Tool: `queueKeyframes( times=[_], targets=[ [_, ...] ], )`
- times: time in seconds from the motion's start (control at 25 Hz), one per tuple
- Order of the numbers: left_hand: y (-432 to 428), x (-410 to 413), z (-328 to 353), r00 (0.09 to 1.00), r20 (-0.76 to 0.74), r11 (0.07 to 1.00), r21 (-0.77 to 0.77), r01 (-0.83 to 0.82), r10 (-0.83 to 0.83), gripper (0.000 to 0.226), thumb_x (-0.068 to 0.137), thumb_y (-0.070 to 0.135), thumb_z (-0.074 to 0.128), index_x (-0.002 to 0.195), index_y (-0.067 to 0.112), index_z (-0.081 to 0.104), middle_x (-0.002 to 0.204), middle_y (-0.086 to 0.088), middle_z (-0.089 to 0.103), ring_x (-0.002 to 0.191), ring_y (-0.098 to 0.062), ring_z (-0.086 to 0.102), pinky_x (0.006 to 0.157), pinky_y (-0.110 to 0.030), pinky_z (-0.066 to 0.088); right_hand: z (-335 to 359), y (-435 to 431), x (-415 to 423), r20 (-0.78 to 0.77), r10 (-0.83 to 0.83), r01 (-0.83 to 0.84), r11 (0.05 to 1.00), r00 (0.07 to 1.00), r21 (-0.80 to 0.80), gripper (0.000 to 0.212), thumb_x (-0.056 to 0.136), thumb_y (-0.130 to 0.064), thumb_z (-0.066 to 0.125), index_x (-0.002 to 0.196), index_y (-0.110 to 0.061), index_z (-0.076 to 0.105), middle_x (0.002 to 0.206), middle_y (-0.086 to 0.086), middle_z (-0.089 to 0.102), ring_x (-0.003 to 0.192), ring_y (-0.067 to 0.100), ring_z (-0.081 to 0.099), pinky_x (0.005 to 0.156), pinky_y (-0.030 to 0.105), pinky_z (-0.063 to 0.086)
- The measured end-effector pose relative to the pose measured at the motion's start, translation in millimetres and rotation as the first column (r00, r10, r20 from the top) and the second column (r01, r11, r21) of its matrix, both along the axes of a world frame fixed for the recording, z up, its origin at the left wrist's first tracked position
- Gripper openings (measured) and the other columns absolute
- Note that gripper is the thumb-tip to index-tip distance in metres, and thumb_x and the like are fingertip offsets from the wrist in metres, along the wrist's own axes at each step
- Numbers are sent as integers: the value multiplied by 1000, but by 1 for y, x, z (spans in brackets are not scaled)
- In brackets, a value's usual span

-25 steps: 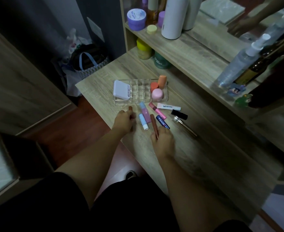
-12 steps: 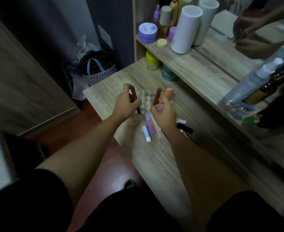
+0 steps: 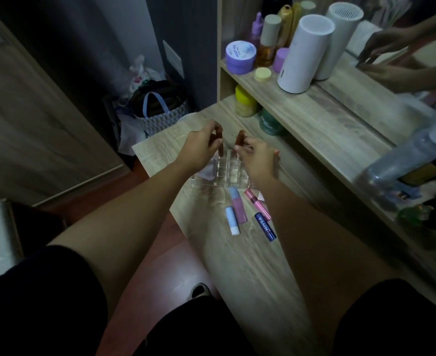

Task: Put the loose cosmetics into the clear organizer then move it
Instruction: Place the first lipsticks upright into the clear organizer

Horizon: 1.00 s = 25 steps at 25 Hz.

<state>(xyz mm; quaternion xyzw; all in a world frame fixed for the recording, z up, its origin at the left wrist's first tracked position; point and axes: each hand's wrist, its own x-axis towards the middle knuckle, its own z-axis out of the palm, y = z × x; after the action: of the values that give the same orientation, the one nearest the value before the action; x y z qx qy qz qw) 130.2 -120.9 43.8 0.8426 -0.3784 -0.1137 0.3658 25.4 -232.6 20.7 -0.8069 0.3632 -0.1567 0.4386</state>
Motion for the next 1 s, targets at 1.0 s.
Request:
queueKeyframes(
  times=[1.0],
  targets=[
    [-14,12,-27,998,30,984,172,51,-57,28,85,11,63,112,3,61,103,-18,71,96,-27,66,85,-25,47,-26,-11,13,-129,136,-142,989,982,-37,27,81,-8,69,108,-5,66,102,14,67,87,24,64,87,38,55]
  ],
)
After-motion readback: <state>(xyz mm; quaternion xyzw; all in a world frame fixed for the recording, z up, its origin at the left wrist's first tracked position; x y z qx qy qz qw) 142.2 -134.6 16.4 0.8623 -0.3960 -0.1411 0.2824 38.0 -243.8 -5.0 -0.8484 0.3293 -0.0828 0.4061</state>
